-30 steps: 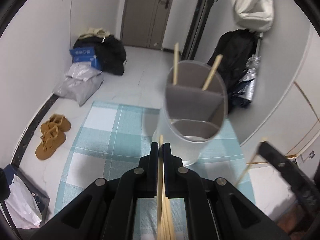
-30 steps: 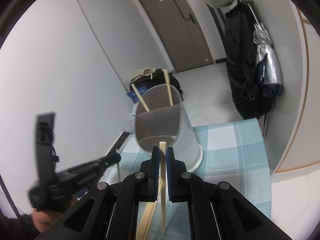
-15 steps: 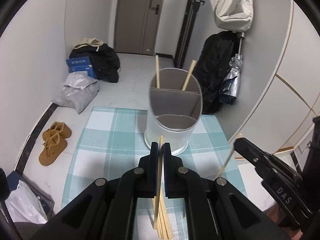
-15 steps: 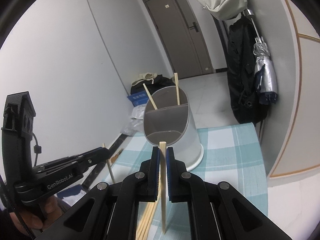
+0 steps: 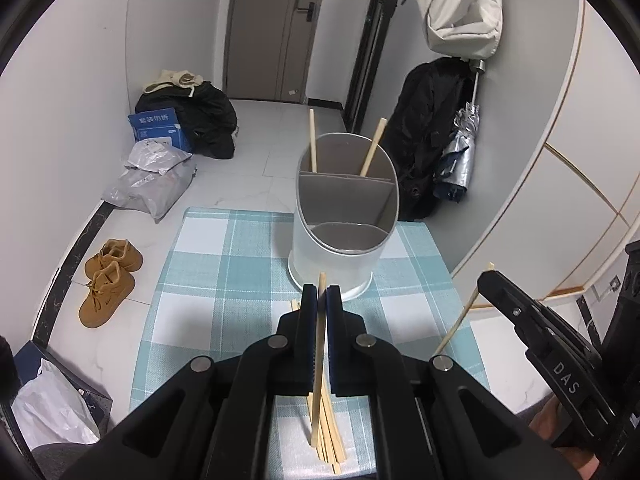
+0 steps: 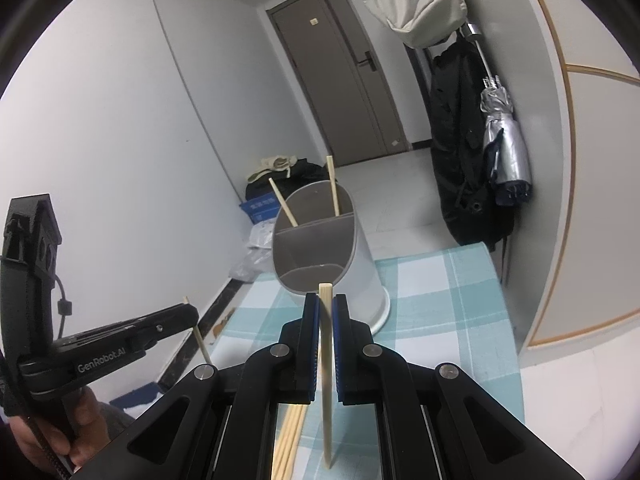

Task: Organize utensils
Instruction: 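Carry both held chopsticks over the utensil holder and lower them toward it, then lower both chopsticks into the white holder and open both grippers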

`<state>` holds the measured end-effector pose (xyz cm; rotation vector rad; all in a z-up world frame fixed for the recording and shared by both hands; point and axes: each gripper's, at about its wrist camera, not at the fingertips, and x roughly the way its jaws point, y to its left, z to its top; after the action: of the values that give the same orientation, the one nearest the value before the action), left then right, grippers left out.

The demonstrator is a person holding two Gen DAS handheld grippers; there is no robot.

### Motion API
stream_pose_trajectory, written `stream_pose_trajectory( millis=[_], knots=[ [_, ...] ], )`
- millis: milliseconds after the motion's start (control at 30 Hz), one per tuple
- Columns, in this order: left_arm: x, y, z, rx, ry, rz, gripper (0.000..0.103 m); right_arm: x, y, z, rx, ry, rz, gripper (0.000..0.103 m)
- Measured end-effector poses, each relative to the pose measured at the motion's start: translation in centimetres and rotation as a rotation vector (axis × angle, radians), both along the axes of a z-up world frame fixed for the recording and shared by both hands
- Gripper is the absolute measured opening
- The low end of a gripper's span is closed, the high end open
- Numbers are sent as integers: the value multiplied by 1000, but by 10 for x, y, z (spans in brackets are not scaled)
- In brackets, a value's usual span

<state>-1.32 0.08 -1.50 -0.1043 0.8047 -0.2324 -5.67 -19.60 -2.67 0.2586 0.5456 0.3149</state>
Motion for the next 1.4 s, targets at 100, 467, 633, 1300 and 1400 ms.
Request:
stream_pose_trajectory(
  millis=[100, 467, 633, 1300, 1400],
  knots=[
    [-2, 1, 4, -1, -3, -5, 1, -1, 3, 5, -10, -14, 3, 6],
    [2, -3, 29, -17, -39, -63, 0, 8, 13, 28, -39, -54, -21, 6],
    [10, -7, 51, -35, -66, -97, 0, 22, 11, 44, -28, -70, -19, 6],
    [82, -18, 138, -111, -156, -139, 0, 103, 18, 148, 14, -186, 31, 6],
    [95, -16, 144, -107, -179, -135, 0, 119, 19, 156, 1, -202, 18, 6]
  ],
)
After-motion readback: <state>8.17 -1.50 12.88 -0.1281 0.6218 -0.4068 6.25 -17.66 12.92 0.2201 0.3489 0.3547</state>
